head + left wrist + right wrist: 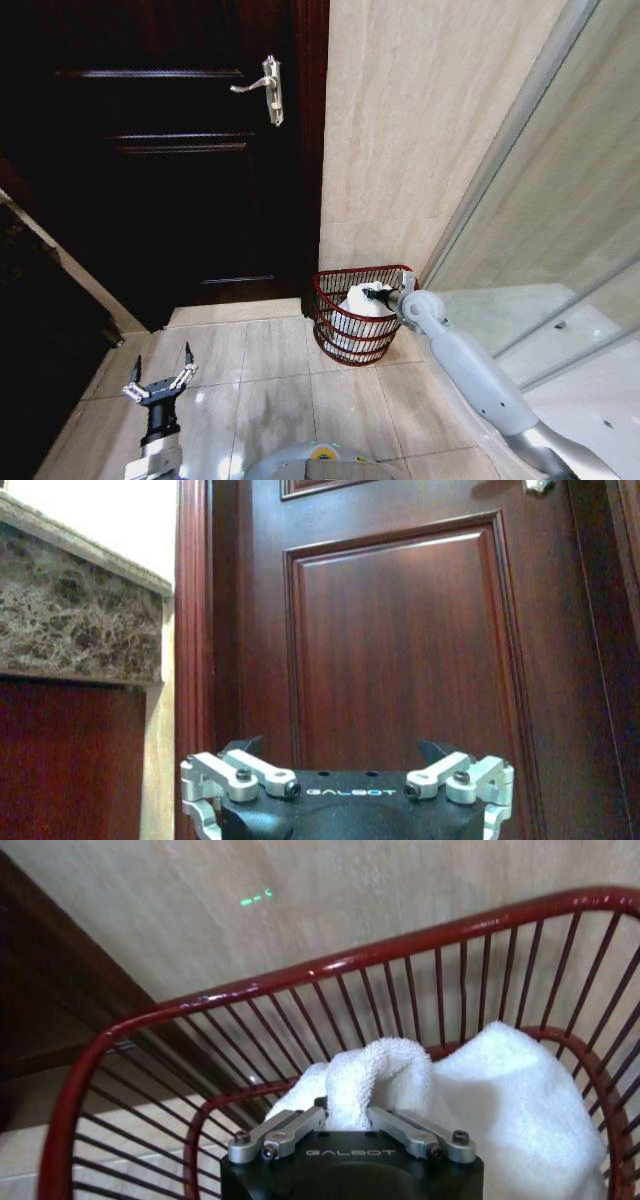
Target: Discard the used towel into the hamper.
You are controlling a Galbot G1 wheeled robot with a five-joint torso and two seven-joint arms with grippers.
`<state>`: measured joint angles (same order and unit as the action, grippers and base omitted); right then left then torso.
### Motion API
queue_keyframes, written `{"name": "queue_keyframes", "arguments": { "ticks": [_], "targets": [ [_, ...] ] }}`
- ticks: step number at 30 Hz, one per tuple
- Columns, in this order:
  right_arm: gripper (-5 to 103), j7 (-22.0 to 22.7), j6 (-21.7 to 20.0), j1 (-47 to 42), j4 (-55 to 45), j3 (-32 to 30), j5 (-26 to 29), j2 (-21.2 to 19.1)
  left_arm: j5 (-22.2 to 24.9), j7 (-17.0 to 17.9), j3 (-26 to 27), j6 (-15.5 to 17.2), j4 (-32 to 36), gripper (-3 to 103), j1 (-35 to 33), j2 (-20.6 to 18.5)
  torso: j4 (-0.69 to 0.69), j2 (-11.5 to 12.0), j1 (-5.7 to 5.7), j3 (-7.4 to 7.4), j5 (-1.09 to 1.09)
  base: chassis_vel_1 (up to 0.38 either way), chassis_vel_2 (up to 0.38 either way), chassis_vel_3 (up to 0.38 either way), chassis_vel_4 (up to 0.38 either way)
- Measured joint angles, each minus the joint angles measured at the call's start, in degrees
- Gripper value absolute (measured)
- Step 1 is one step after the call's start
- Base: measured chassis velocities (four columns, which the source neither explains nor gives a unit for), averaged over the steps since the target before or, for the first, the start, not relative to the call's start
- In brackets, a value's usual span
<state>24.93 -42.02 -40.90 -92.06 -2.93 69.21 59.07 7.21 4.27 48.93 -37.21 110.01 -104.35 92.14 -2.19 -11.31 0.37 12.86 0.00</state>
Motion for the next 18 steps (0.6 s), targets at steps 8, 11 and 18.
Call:
{"name": "queue_keyframes", "arguments": {
  "ticks": [8, 11, 18],
  "targets": [
    [5, -3.0, 0.1, 0.0, 2.1, 0.1, -5.7, 1.8, -0.9, -0.1, 0.0, 0.9, 0.6, 100, 0.4, 0.0, 0.0, 0.0, 0.0, 0.0, 0.0, 0.0, 0.0, 0.0, 0.0],
    [21, -4.3, 0.1, -0.6, 0.7, -0.9, -8.4, 2.3, -1.1, -0.2, 0.1, 1.3, 0.9, 100, 0.5, 0.0, -0.01, 0.0, 0.0, 0.0, 0.0, 0.0, 0.0, 0.0, 0.0],
    [42, -6.2, 3.2, -3.5, -3.2, -2.8, -16.2, 2.2, -1.2, -0.2, 0.1, 1.5, 1.1, 100, 0.5, 0.0, -0.01, 0.0, 0.0, 0.0, 0.0, 0.0, 0.0, 0.0, 0.0]
  ]
}}
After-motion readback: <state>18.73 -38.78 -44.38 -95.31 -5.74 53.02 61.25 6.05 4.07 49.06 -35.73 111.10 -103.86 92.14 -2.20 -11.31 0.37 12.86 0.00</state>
